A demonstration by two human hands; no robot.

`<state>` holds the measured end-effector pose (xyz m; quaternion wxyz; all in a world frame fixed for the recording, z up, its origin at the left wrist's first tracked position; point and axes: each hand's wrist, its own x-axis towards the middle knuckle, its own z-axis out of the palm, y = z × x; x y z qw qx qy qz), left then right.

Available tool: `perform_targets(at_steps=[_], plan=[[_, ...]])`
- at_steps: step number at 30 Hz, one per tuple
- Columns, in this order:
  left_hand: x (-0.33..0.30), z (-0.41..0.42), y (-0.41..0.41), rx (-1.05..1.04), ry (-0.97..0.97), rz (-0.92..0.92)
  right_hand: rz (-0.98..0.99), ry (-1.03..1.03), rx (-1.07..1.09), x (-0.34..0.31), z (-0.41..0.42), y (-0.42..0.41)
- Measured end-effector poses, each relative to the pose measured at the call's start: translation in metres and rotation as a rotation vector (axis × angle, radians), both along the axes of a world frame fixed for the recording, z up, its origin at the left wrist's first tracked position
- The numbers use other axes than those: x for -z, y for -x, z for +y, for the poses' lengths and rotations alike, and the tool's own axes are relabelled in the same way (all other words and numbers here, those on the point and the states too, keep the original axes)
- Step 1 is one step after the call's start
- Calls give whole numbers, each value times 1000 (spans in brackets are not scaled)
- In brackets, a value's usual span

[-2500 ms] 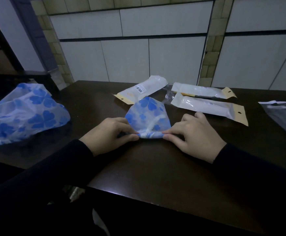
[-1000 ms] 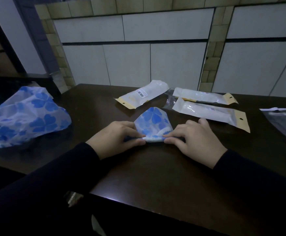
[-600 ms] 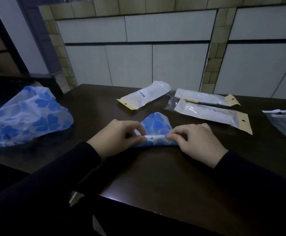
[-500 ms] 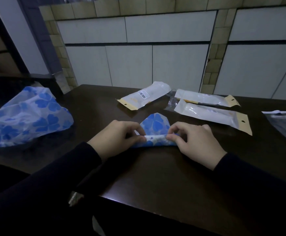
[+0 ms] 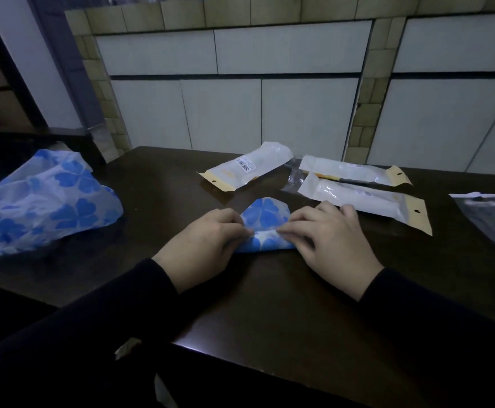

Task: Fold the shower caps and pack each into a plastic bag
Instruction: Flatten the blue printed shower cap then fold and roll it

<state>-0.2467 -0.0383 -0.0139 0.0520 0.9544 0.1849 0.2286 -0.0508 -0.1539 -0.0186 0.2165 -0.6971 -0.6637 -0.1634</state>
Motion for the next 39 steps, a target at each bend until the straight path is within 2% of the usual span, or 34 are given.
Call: perform_targets(at_steps=[8,18,22,27,31,36,39], plan=[[0,7,-1,-46,86,129,44,283,37,-4,2,-6],[-2,2,5,36,36,99,2,243,-38,-7,-5,-9],[-5,2,9,22,111,115,126,304,-63,-12,-3,-11],[-10,6,5,-40,199,165,292,316,4,-9,3,-10],[-12,6,2,-39,300,97,340,271,54,-4,3,-7],[-10,8,0,-64,240,74,292,168,95,0,0,-3],[-3,11,-1,-64,23,16,198,133,124,0,1,0]])
